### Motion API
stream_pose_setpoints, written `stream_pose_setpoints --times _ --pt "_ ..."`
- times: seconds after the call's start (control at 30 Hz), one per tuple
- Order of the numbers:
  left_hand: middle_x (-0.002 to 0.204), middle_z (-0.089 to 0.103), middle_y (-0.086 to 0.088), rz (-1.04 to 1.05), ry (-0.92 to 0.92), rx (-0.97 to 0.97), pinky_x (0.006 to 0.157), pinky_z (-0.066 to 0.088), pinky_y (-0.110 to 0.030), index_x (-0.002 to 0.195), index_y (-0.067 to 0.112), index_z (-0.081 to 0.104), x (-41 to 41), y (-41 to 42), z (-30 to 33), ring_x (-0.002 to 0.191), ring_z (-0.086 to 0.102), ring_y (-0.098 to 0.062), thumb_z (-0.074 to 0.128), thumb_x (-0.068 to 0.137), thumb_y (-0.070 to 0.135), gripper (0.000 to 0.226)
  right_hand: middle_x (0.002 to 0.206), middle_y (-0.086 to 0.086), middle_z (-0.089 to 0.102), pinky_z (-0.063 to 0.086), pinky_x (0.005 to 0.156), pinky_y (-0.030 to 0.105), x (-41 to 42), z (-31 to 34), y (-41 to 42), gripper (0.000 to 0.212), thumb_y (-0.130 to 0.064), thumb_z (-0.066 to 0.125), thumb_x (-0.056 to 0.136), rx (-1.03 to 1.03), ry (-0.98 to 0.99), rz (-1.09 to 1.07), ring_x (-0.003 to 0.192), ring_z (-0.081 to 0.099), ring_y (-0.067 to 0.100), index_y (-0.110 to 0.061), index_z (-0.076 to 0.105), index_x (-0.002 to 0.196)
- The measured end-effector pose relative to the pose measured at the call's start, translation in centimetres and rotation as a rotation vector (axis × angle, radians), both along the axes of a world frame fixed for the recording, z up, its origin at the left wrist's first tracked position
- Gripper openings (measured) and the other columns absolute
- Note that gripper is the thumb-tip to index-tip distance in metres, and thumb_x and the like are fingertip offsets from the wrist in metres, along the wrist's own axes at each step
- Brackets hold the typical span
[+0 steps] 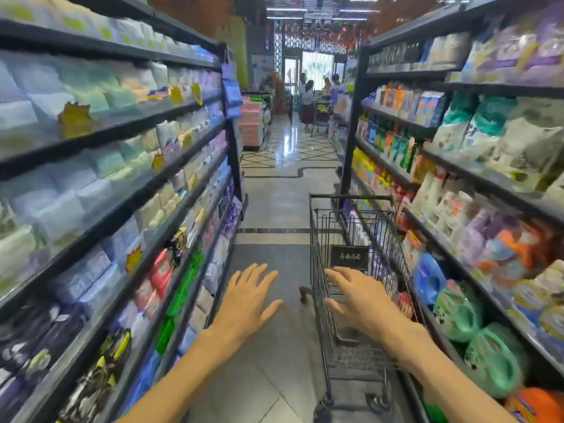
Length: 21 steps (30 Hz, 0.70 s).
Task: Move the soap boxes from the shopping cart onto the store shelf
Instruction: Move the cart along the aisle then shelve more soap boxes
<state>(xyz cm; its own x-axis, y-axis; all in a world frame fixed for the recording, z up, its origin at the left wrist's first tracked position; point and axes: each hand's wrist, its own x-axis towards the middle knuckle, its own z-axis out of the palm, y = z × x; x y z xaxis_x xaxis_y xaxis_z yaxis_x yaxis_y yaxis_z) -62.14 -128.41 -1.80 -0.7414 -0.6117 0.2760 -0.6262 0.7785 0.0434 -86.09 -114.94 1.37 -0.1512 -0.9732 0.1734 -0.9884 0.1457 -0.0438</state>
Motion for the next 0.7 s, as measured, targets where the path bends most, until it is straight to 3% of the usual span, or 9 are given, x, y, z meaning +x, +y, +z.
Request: stream_pose_setpoints --times 0.13,0.4,0.53,0.7 --pt "0.138 0.056 -0.010 0.017 -0.029 0.005 0.100 0.048 -0.051 0.138 0.020 0.053 -3.9 -8.6 0.5 0.127 0.053 -0.032 0.036 0.092 0.062 0.064 0.153 0.001 0.038 0.036 0.110 0.032 -4.3 0.2 -8.4 0.070 -0.055 0.049 0.094 0.013 -0.004 0.028 0.138 0.039 0.021 -0.024 0.027 0.153" --pt "0.136 0.059 -0.009 0.018 -0.069 0.054 0.098 0.050 -0.050 0.138 0.021 0.054 -11.7 -23.6 -0.8 0.125 0.056 -0.031 0.028 0.093 0.064 0.068 0.156 -0.001 0.033 0.032 0.114 0.036 -11.9 -1.3 -22.9 0.071 -0.055 0.048 0.095 0.077 -0.044 -0.013 0.142 0.032 0.019 -0.025 0.022 0.155" --pt "0.139 0.056 -0.009 -0.096 -0.077 0.066 0.100 0.049 -0.050 0.140 0.021 0.051 -17.8 -31.6 -2.8 0.127 0.054 -0.032 0.007 0.095 0.069 0.079 0.155 0.001 0.034 0.033 0.114 0.038 -16.6 -2.8 -28.6 0.071 -0.054 0.047 0.096 0.084 -0.032 -0.124 0.141 0.033 0.021 -0.024 0.022 0.155" --pt "0.140 0.056 -0.008 -0.307 -0.096 0.101 0.101 0.048 -0.050 0.141 0.022 0.051 -27.5 -40.3 -3.2 0.128 0.054 -0.031 0.006 0.094 0.070 0.081 0.152 0.000 0.039 0.038 0.109 0.037 -22.7 -3.8 -33.8 0.070 -0.055 0.047 0.095 0.085 -0.063 -0.321 0.137 0.039 0.022 -0.023 0.025 0.153"
